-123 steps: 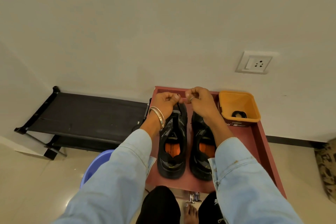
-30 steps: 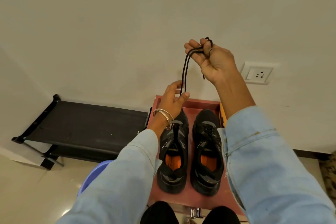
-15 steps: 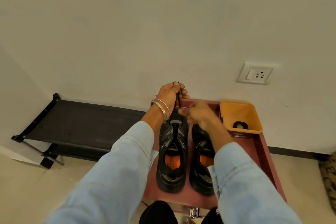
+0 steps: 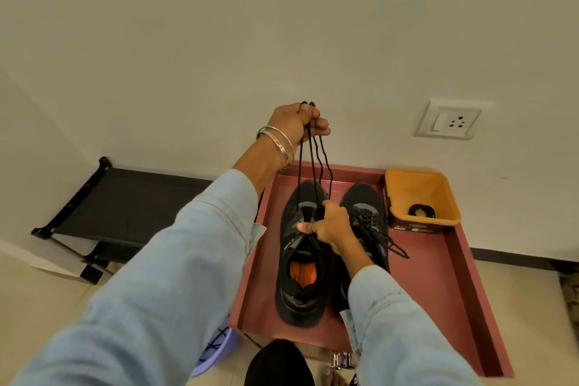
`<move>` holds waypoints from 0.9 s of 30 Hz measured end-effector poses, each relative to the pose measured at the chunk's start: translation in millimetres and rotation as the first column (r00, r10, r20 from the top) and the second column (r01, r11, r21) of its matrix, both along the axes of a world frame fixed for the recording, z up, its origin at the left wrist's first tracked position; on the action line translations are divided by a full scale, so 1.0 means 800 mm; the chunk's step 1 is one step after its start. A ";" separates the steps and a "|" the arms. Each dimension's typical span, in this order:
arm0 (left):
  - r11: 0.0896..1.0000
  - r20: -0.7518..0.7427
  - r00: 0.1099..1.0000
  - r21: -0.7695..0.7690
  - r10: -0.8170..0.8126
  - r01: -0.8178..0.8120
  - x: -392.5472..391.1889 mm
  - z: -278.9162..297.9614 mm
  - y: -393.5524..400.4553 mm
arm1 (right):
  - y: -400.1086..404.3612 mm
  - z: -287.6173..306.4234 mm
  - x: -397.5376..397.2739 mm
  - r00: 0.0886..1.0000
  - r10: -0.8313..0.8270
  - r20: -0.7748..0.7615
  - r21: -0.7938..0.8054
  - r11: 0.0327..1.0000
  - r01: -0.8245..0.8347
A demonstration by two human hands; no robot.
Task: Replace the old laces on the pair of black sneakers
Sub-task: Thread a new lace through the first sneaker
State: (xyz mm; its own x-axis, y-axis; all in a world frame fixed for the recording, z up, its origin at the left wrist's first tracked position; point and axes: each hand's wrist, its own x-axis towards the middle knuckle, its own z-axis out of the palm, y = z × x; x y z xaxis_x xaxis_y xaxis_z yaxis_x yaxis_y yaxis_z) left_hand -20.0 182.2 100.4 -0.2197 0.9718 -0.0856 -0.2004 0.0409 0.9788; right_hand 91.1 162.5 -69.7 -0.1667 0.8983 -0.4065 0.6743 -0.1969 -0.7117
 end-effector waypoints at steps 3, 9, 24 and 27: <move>0.999 -0.036 0.999 -0.032 -0.028 0.027 0.001 -0.005 -0.008 | -0.003 0.024 -0.003 0.997 0.071 -0.038 0.198 0.978 -0.062; 0.991 -0.214 0.977 -0.121 0.021 -0.048 -0.019 -0.025 -0.010 | -0.001 0.113 -0.013 0.695 -0.093 -0.713 0.039 0.984 0.172; 0.963 -0.708 0.677 -0.017 -0.202 0.269 -0.020 -0.105 -0.058 | 0.001 0.140 0.042 0.856 0.065 -0.513 0.263 0.961 0.085; 0.989 -0.563 0.818 0.017 -0.114 0.150 -0.029 -0.106 -0.065 | 0.006 0.130 0.066 0.739 -0.246 -0.627 0.106 0.913 0.394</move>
